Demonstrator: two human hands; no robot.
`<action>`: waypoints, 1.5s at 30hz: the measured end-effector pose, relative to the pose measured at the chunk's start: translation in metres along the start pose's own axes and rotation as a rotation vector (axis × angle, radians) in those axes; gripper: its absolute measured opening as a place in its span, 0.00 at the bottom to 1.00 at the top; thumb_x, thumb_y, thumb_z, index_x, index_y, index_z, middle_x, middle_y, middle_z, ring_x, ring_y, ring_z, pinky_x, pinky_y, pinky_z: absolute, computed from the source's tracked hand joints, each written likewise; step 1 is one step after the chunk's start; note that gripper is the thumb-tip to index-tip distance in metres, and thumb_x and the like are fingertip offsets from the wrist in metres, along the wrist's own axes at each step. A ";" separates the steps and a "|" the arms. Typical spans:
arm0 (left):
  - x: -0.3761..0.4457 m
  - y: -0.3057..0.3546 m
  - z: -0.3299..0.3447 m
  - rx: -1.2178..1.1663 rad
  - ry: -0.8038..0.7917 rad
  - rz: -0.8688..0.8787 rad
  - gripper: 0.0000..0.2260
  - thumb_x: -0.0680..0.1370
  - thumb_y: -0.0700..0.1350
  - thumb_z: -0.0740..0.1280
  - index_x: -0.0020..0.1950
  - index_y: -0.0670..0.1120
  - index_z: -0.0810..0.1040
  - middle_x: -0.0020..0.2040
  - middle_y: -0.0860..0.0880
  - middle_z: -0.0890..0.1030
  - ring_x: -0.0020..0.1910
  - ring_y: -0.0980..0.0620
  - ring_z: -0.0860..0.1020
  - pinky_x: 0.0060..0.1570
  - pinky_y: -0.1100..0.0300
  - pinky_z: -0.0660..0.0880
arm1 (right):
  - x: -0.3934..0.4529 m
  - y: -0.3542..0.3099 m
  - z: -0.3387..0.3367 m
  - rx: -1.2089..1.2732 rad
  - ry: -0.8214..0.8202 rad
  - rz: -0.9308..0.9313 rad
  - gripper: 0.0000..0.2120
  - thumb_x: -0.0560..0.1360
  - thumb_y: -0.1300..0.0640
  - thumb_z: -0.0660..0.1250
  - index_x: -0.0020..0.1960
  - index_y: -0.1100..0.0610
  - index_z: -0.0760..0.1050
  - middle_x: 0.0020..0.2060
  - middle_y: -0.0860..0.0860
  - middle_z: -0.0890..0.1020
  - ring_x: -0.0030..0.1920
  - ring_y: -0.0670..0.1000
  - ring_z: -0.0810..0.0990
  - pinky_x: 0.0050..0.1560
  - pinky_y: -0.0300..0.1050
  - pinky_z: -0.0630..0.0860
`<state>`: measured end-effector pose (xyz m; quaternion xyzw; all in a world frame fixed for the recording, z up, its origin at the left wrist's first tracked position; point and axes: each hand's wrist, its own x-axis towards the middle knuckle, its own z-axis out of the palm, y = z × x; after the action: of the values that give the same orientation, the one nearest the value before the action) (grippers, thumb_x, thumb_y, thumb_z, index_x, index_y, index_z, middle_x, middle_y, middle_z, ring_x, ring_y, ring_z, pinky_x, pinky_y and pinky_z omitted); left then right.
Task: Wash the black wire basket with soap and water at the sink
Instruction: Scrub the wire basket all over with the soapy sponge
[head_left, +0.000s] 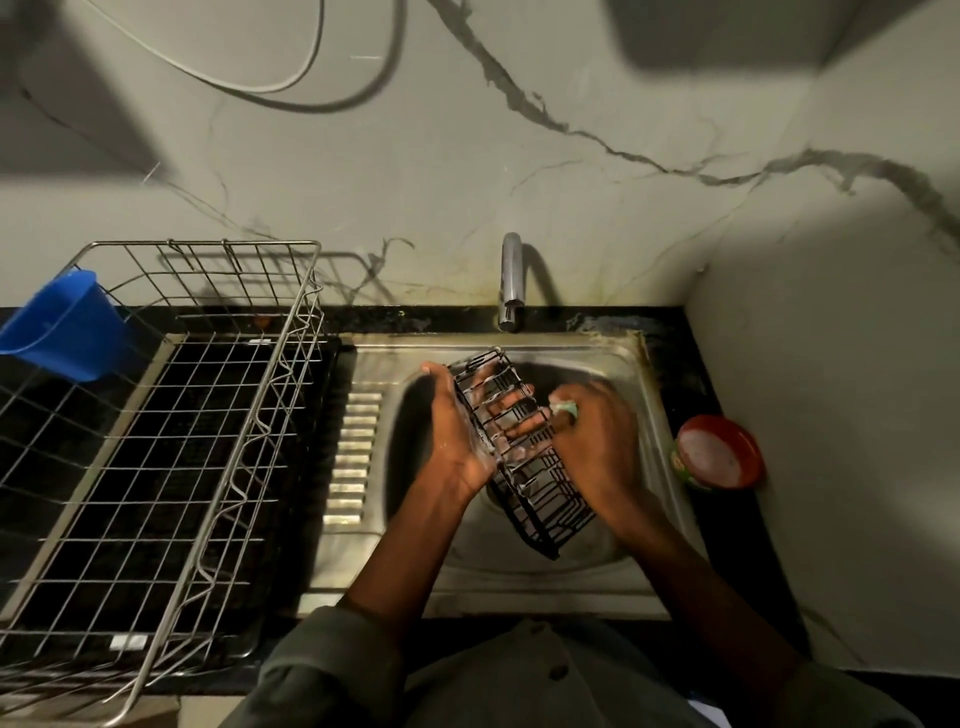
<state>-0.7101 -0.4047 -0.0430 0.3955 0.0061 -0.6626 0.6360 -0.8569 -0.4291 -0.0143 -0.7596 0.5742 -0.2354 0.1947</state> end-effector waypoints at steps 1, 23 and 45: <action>0.000 0.000 -0.001 0.011 0.000 -0.009 0.47 0.69 0.84 0.49 0.74 0.54 0.77 0.68 0.36 0.80 0.64 0.29 0.80 0.64 0.24 0.70 | -0.002 -0.001 -0.002 0.007 0.004 0.003 0.15 0.74 0.65 0.72 0.58 0.51 0.82 0.56 0.48 0.80 0.59 0.50 0.78 0.55 0.41 0.76; -0.017 0.001 0.011 0.050 -0.087 -0.060 0.49 0.70 0.83 0.52 0.74 0.49 0.77 0.70 0.37 0.79 0.69 0.31 0.77 0.66 0.26 0.70 | 0.014 -0.012 -0.004 0.332 -0.011 -0.022 0.13 0.77 0.65 0.68 0.53 0.48 0.81 0.50 0.43 0.82 0.49 0.44 0.81 0.43 0.40 0.80; 0.003 0.013 0.029 0.247 0.180 0.113 0.39 0.80 0.74 0.47 0.67 0.47 0.80 0.58 0.40 0.86 0.49 0.41 0.87 0.56 0.41 0.80 | 0.010 0.000 -0.007 0.862 -0.271 0.320 0.08 0.80 0.65 0.65 0.53 0.57 0.82 0.50 0.50 0.86 0.53 0.47 0.83 0.46 0.32 0.77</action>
<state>-0.7136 -0.4249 -0.0185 0.5281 -0.0407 -0.5833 0.6158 -0.8585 -0.4386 -0.0073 -0.5355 0.5036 -0.3179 0.5988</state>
